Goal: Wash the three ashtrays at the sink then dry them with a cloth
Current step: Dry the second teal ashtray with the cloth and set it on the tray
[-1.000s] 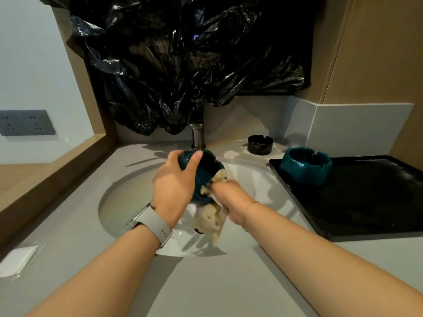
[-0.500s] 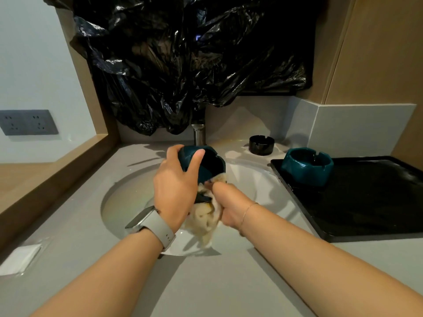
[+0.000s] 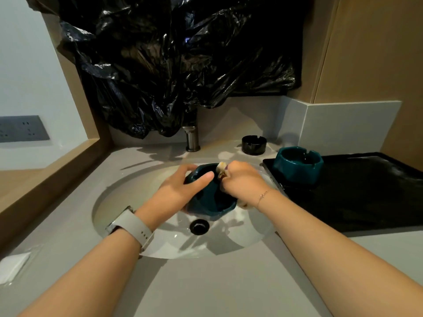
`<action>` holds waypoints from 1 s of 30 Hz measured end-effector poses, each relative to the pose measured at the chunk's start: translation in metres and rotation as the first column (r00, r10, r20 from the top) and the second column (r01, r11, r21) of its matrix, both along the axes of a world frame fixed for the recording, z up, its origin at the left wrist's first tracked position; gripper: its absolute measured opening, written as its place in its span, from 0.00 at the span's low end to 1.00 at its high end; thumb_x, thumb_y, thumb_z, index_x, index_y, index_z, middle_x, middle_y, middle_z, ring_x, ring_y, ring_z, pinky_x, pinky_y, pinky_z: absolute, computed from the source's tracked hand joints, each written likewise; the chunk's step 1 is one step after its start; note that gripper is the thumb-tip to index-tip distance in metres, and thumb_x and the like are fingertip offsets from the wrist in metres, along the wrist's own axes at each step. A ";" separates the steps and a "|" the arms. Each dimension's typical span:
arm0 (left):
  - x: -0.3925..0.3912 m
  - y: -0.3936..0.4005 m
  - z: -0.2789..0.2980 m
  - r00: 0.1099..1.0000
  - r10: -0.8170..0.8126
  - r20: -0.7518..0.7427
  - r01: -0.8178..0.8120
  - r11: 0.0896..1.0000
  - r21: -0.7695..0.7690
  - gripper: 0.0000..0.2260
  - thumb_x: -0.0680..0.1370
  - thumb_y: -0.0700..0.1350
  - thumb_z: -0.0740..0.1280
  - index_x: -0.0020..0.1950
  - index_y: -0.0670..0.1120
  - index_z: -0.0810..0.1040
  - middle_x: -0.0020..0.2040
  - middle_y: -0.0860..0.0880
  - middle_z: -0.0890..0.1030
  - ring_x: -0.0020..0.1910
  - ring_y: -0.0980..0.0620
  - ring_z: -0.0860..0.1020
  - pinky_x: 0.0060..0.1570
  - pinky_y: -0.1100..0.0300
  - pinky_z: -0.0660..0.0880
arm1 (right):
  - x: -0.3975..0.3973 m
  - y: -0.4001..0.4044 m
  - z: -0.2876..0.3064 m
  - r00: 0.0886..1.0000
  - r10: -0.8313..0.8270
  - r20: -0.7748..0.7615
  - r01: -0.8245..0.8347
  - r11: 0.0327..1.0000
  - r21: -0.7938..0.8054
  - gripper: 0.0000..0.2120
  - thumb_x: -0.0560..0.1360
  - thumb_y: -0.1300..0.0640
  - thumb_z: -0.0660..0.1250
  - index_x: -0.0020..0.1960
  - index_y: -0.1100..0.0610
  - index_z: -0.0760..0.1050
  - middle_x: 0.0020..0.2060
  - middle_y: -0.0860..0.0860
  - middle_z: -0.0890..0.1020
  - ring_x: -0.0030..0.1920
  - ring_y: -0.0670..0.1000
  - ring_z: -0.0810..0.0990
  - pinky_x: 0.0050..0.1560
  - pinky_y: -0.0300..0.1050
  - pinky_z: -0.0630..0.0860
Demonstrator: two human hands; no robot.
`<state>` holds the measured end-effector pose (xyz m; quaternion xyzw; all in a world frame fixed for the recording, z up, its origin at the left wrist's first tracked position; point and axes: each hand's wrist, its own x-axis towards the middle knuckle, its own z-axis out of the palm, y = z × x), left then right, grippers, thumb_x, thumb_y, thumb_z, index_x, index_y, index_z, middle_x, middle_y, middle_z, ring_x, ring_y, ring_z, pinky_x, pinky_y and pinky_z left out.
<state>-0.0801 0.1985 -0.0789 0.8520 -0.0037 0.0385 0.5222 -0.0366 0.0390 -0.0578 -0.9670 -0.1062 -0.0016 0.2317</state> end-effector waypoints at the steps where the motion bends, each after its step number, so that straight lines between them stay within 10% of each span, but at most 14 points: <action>1: -0.001 -0.002 -0.001 1.000 -0.002 0.009 0.002 0.999 0.053 0.19 0.77 0.64 0.63 0.63 0.57 0.72 0.53 0.52 0.80 0.50 0.55 0.80 0.41 0.60 0.78 | -0.003 0.003 -0.001 1.000 0.007 -0.001 -0.007 1.000 -0.011 0.17 0.75 0.64 0.59 0.32 0.49 0.61 0.32 0.52 0.70 0.39 0.57 0.75 0.30 0.42 0.67; 6: 0.000 -0.008 -0.004 0.972 0.175 0.156 -0.182 0.983 0.030 0.17 0.80 0.62 0.60 0.61 0.55 0.77 0.52 0.52 0.82 0.51 0.51 0.80 0.50 0.56 0.78 | -0.002 0.011 -0.016 0.994 -0.077 -0.081 0.096 0.956 0.277 0.07 0.75 0.62 0.63 0.39 0.56 0.70 0.42 0.56 0.78 0.46 0.59 0.78 0.43 0.46 0.74; 12: -0.004 -0.006 0.000 0.843 0.366 0.395 -0.444 0.887 0.126 0.24 0.80 0.62 0.59 0.68 0.48 0.72 0.49 0.51 0.79 0.49 0.50 0.78 0.52 0.52 0.78 | 0.007 0.049 -0.055 0.857 0.012 -0.514 0.413 0.580 0.702 0.16 0.75 0.52 0.66 0.59 0.59 0.75 0.50 0.59 0.82 0.52 0.60 0.81 0.59 0.55 0.77; 16: -0.006 -0.002 -0.001 0.835 0.354 0.421 -0.447 0.883 0.144 0.22 0.81 0.61 0.59 0.67 0.47 0.73 0.50 0.51 0.80 0.49 0.50 0.77 0.51 0.53 0.77 | 0.007 0.054 -0.056 0.849 0.010 -0.529 0.424 0.585 0.691 0.17 0.75 0.50 0.65 0.59 0.60 0.74 0.52 0.59 0.82 0.53 0.60 0.81 0.59 0.54 0.77; 22: -0.006 -0.012 -0.001 0.884 0.350 0.309 -0.384 0.922 0.055 0.20 0.81 0.61 0.58 0.65 0.49 0.73 0.46 0.54 0.78 0.48 0.50 0.78 0.51 0.54 0.77 | 0.002 0.032 -0.033 0.972 -0.197 -0.128 0.234 0.755 0.612 0.08 0.75 0.60 0.61 0.44 0.60 0.78 0.41 0.57 0.82 0.44 0.59 0.81 0.44 0.49 0.77; 30: -0.010 -0.012 -0.002 0.839 0.335 0.429 -0.402 0.913 0.073 0.20 0.81 0.61 0.59 0.67 0.50 0.71 0.53 0.51 0.81 0.51 0.51 0.78 0.52 0.55 0.77 | -0.005 0.052 -0.049 0.806 0.037 -0.591 0.504 0.480 0.718 0.18 0.74 0.56 0.67 0.62 0.61 0.72 0.52 0.61 0.81 0.52 0.62 0.81 0.57 0.58 0.78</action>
